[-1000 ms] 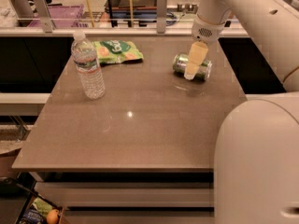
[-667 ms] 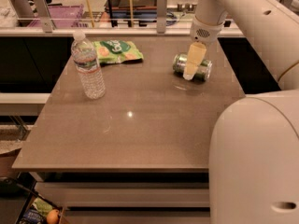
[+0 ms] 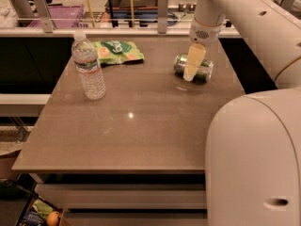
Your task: Place green can upright
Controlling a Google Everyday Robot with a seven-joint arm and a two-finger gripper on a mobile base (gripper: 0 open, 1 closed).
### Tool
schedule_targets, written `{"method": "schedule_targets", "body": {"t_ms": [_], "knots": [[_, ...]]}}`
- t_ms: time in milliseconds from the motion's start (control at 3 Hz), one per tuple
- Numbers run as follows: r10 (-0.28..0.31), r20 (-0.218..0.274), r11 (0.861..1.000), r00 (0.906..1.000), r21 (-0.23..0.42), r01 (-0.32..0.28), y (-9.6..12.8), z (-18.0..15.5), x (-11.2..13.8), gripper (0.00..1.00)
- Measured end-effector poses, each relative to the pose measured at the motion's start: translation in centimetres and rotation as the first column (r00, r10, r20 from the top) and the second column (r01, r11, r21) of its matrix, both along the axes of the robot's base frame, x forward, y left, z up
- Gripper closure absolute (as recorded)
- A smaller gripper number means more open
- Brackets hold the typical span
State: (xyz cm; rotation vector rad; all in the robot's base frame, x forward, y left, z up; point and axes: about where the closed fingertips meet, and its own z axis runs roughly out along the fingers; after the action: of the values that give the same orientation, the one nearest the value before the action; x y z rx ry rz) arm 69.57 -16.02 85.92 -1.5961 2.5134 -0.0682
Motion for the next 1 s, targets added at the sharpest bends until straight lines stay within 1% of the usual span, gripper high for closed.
{"method": "schedule_targets", "body": {"t_ms": [333, 667, 1000], "knots": [[0.000, 0.000, 1.000, 1.0000, 0.000, 0.000, 0.0, 0.0, 0.0, 0.00], [-0.030, -0.001, 0.999, 0.9995, -0.018, 0.030, 0.4, -0.6, 0.5, 0.00], [-0.091, -0.006, 0.995, 0.9958, -0.034, 0.091, 0.3, -1.2, 0.9, 0.00]]}}
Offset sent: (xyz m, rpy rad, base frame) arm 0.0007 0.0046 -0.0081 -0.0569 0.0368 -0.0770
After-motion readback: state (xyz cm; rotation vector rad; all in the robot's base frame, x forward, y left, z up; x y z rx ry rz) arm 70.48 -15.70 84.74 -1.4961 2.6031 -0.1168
